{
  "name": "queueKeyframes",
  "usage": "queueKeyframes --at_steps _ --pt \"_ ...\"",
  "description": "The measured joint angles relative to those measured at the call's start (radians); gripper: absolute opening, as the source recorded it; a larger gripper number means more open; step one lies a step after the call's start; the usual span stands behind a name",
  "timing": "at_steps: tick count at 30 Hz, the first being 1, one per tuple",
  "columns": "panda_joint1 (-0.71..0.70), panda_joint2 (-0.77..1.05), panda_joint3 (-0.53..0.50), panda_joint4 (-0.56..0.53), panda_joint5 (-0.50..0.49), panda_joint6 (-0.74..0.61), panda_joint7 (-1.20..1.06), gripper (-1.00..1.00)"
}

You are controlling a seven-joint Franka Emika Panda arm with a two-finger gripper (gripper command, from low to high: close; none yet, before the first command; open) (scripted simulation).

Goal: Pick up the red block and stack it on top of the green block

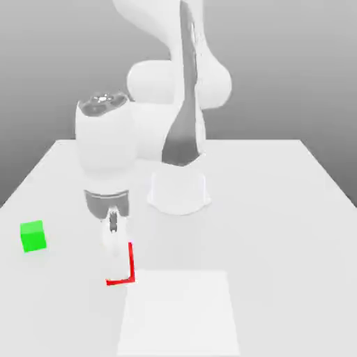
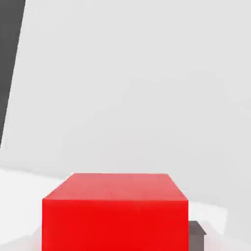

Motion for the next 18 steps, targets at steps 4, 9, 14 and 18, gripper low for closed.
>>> queueKeyframes --at_steps 4,9,14,18 --pt "-0.081 -0.016 -0.041 -0.002 0.0 -0.014 0.078 -1.0" --pt "-0.185 -0.037 -0.094 -0.005 -0.009 -0.032 0.18 -1.0" --pt "-0.293 -0.059 -0.143 -0.008 -0.025 -0.05 0.289 -1.0" --pt "-0.378 -0.077 -0.181 -0.011 -0.043 -0.064 0.379 -1.0"
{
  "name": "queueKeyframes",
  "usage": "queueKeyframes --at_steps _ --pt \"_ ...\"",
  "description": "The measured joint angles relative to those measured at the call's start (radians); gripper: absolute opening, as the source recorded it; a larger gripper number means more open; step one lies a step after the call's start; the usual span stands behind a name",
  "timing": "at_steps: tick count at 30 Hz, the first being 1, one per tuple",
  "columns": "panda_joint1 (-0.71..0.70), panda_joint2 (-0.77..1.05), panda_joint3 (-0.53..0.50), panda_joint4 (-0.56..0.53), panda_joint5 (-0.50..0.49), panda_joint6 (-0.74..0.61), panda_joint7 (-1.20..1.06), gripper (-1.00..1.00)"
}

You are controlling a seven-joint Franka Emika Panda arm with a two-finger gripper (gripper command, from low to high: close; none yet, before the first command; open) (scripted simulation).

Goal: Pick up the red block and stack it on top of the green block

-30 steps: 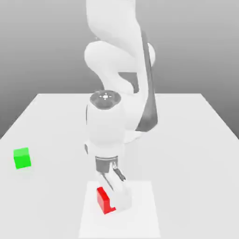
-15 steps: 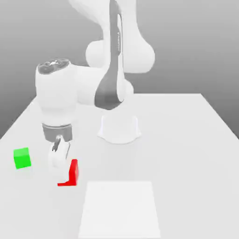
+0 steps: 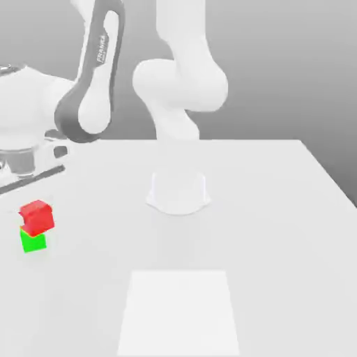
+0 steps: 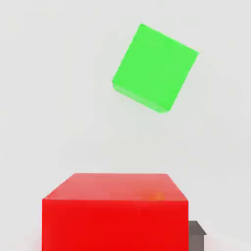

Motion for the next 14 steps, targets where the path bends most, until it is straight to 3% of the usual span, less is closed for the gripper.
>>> queueKeyframes --at_steps 5,11,12,14 --pt "-0.094 -0.013 -0.047 -0.002 -0.022 -0.009 0.108 -1.0" --pt "-0.114 0.174 -0.01 0.006 0.121 0.164 0.019 -1.0" --pt "-0.12 0.196 0.0 0.007 0.139 0.183 0.006 1.0" --pt "-0.12 0.196 0.0 0.007 0.139 0.183 0.006 1.0"
